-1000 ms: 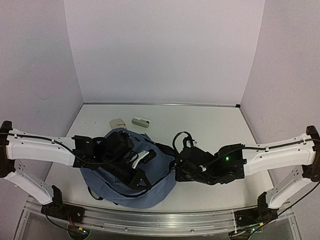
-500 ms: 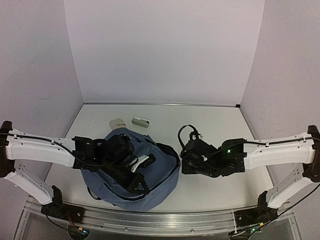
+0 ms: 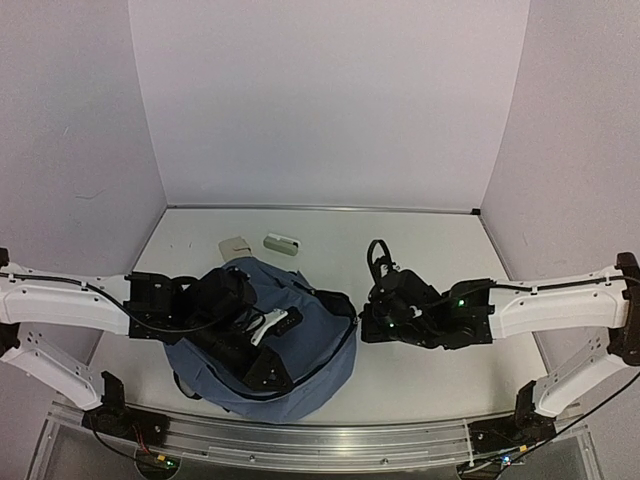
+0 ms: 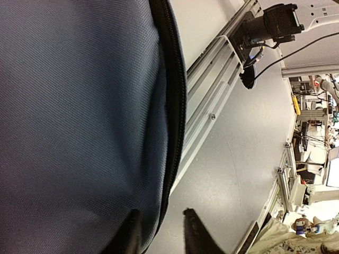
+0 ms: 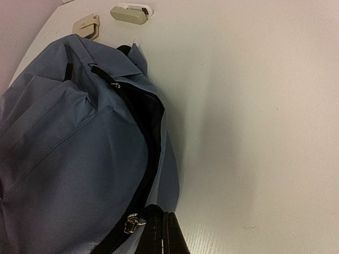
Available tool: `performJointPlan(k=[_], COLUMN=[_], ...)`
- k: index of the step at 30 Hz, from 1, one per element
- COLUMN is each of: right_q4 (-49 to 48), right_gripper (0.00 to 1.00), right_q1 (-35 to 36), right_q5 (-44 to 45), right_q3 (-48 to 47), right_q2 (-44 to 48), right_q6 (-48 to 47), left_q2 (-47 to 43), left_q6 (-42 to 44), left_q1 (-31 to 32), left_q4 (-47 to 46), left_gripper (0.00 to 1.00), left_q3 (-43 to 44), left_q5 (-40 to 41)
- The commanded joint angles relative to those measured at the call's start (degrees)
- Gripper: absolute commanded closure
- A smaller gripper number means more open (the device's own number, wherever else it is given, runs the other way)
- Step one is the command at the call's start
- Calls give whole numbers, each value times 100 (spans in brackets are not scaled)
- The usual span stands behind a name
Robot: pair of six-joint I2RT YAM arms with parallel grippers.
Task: Pack the student bag
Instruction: Zip the student bag at the center of the board.
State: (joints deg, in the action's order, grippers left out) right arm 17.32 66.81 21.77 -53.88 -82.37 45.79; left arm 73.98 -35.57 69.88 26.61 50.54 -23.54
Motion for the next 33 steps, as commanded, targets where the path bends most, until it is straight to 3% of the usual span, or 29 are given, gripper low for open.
performJointPlan(k=[1,5,8,13,19,24,29,33], right_q4=[-605,-643,-663,-679,-677,-678,-677,-678], right_gripper=[100,100,100,100,100,100,100,100], right_q1=[-79,-80,-78,-80,-80,-78,-81,-81], right_q5=[-130,-237,-246,-151,-127,-126,-62,1], right_q3=[100,191,253,351,441,522,579,552], right_q2=[285,288,340,482,555,623,679,637], right_q6=[-164,-126,-42,53,95,135,168,185], left_q2=[70,571,954,1563,2219,2532,2693,2771], left_q6=[116,80,68,127,163,251,252,211], left_q1=[44,-6,-120,-174,-177,-177,-178,-164], left_q4=[-90,-67,-420,-924,-1200,-1280,-1315,-1332], left_gripper=[58,35,27,24,27,39,73,95], left_q3=[512,1163,1396,1736,2099,2310,2328,2236], left_q5=[756,1830,2024,1987,1818,1689,1587,1334])
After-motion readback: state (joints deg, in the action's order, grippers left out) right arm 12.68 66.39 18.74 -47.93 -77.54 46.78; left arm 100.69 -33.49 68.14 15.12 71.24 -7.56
